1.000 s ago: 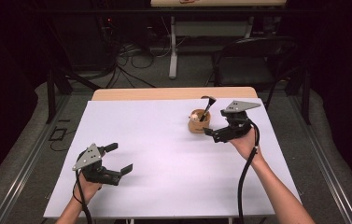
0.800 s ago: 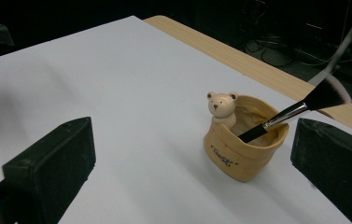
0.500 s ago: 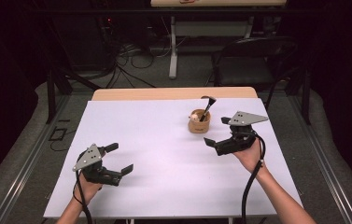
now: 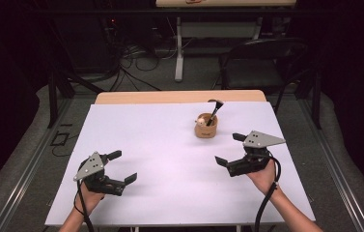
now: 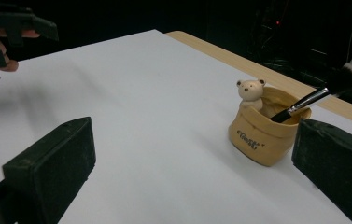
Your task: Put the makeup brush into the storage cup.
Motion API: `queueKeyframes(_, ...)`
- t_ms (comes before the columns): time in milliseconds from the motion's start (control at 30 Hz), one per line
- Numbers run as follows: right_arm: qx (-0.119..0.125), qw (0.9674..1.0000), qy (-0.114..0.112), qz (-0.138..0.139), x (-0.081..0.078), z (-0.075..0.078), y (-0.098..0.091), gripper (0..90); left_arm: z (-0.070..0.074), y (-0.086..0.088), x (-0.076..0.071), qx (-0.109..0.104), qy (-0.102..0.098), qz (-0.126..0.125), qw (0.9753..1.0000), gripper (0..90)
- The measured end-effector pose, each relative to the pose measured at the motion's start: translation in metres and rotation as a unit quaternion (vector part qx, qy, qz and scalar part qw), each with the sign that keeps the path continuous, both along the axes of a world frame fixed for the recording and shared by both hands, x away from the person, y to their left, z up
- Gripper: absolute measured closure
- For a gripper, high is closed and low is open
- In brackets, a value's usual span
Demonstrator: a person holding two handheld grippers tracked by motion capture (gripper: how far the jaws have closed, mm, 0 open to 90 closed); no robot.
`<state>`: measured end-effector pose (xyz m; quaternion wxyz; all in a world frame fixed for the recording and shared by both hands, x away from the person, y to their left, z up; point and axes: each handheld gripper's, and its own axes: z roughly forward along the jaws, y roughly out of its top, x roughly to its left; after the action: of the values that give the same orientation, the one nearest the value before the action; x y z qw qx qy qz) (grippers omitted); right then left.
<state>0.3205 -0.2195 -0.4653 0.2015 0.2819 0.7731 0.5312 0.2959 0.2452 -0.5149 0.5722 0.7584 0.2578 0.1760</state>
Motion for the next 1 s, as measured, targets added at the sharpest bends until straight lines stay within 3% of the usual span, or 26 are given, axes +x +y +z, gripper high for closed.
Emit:
queueKeyframes(233, -0.002, 1.0, -0.003, -0.002, -0.018, -0.014, -0.005, 0.0, 0.001, 0.001, 0.0, -0.001, 0.0, -0.01, 0.9999, 0.0)
queueKeyframes(300, -0.002, 1.0, -0.005, -0.002, -0.023, -0.017, -0.008, 0.0, 0.001, 0.0, -0.001, -0.002, -0.003, 0.0, 1.0, 0.0)
queueKeyframes(533, 0.0, 0.9999, -0.005, 0.014, -0.035, -0.027, -0.015, 0.0, 0.0, 0.0, -0.001, -0.007, -0.002, -0.008, 0.9999, 0.0)
queueKeyframes(1000, -0.002, 0.9999, 0.0, -0.015, -0.044, -0.031, -0.031, 0.0, -0.001, -0.001, -0.002, -0.004, -0.003, -0.011, 0.9999, 0.0)
